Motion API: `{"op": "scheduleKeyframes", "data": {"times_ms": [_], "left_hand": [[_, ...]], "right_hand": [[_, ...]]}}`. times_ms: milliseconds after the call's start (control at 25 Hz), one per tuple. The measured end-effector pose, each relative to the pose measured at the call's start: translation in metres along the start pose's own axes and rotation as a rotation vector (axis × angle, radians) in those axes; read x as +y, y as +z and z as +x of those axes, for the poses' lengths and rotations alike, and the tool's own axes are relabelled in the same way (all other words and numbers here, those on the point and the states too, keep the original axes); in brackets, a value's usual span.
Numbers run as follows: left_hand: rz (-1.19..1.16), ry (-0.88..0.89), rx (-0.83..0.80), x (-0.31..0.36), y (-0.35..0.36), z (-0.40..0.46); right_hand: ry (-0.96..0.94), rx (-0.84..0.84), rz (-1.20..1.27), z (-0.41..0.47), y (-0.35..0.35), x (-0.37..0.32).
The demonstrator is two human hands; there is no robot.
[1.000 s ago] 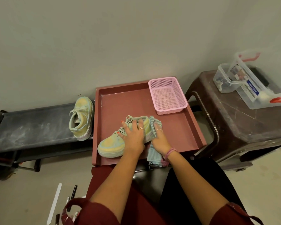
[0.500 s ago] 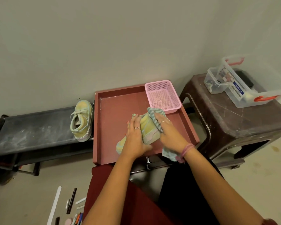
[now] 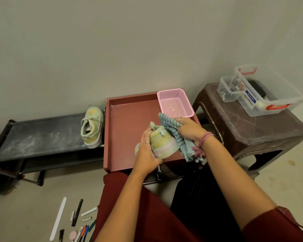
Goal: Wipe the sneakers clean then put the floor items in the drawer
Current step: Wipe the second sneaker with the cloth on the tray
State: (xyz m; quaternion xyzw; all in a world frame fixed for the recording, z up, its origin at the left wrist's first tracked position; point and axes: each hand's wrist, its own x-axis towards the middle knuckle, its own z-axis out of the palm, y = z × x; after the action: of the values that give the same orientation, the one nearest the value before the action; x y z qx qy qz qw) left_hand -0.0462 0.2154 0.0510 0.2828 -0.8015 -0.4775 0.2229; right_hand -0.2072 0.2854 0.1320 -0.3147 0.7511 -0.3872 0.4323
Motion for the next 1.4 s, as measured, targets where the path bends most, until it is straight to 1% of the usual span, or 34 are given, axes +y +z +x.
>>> {"op": "scheduleKeyframes", "data": {"times_ms": [40, 80, 120, 200, 240, 280, 320, 360, 400, 480, 520, 560, 600, 640, 680, 720, 800, 880, 960, 1000, 1040, 1120, 1160, 1240, 1320, 1360, 1400], "left_hand": [[-0.008, -0.007, -0.009, 0.0, -0.001, 0.0], [-0.018, -0.01, -0.008, -0.001, -0.001, 0.0], [-0.034, -0.018, 0.005, 0.0, -0.003, 0.001], [-0.07, -0.056, 0.044, 0.0, -0.006, 0.002], [-0.083, -0.073, 0.051, -0.001, -0.008, 0.003], [-0.094, -0.087, 0.041, -0.001, -0.01, 0.003], [-0.106, -0.1, 0.032, -0.002, -0.011, 0.005], [-0.119, -0.111, 0.019, -0.003, -0.013, 0.006], [-0.129, -0.115, 0.017, -0.004, -0.014, 0.008], [-0.116, -0.109, 0.041, -0.004, -0.015, 0.01], [-0.114, -0.108, 0.059, -0.003, -0.016, 0.01], [-0.122, -0.101, 0.08, -0.002, -0.017, 0.01], [-0.132, -0.103, 0.098, 0.0, -0.017, 0.01], [-0.138, -0.105, 0.12, 0.002, -0.017, 0.01], [-0.149, -0.116, 0.137, 0.005, -0.018, 0.01], [-0.176, -0.125, 0.154, 0.006, -0.019, 0.012], [-0.233, -0.14, 0.18, 0.006, -0.022, 0.012], [-0.253, -0.147, 0.213, 0.007, -0.024, 0.009], [-0.263, -0.155, 0.234, 0.01, -0.025, 0.007], [-0.278, -0.167, 0.227, 0.01, -0.025, 0.007], [-0.297, -0.175, 0.211, 0.009, -0.025, 0.008], [-0.33, -0.203, 0.169, 0.006, -0.025, 0.009], [-0.332, -0.216, 0.164, 0.004, -0.026, 0.009], [-0.293, -0.221, 0.166, 0.001, -0.029, 0.007], [-0.264, -0.225, 0.161, -0.002, -0.033, 0.008], [-0.25, -0.225, 0.156, -0.002, -0.034, 0.008], [-0.241, -0.224, 0.148, -0.003, -0.036, 0.009]], "right_hand": [[-0.05, 0.012, -0.068, -0.004, 0.01, -0.006], [-0.132, 0.019, -0.199, -0.007, 0.025, -0.005], [-0.218, 0.072, -0.379, -0.013, 0.043, 0.0], [-0.397, 0.315, -0.811, -0.026, 0.081, 0.019], [-0.461, 0.401, -0.97, -0.03, 0.092, 0.028], [-0.497, 0.444, -1.084, -0.033, 0.095, 0.036], [-0.525, 0.452, -1.146, -0.033, 0.091, 0.04], [-0.548, 0.44, -1.146, -0.029, 0.082, 0.041], [-0.57, 0.37, -1.063, -0.024, 0.071, 0.038], [-0.51, 0.144, -0.799, -0.014, 0.053, 0.03], [-0.459, 0.083, -0.658, -0.011, 0.049, 0.025], [-0.411, 0.081, -0.535, -0.011, 0.049, 0.022], [-0.372, 0.116, -0.438, -0.013, 0.052, 0.02], [-0.343, 0.168, -0.414, -0.014, 0.058, 0.021], [-0.351, 0.243, -0.492, -0.017, 0.068, 0.023], [-0.417, 0.332, -0.65, -0.019, 0.081, 0.029], [-0.625, 0.497, -0.974, -0.024, 0.101, 0.042], [-0.77, 0.525, -1.247, -0.023, 0.104, 0.058], [-0.875, 0.539, -1.348, -0.013, 0.094, 0.066], [-0.879, 0.535, -1.353, -0.005, 0.089, 0.066], [-0.847, 0.515, -1.329, 0.001, 0.087, 0.062], [-0.761, 0.489, -1.177, 0.007, 0.088, 0.051], [-0.71, 0.485, -1.03, 0.01, 0.089, 0.048], [-0.623, 0.461, -0.616, 0.004, 0.087, 0.037], [-0.533, 0.34, -0.211, -0.002, 0.079, 0.021], [-0.456, 0.27, -0.077, -0.002, 0.074, 0.015], [-0.377, 0.227, -0.024, 0.0, 0.07, 0.009]]}}
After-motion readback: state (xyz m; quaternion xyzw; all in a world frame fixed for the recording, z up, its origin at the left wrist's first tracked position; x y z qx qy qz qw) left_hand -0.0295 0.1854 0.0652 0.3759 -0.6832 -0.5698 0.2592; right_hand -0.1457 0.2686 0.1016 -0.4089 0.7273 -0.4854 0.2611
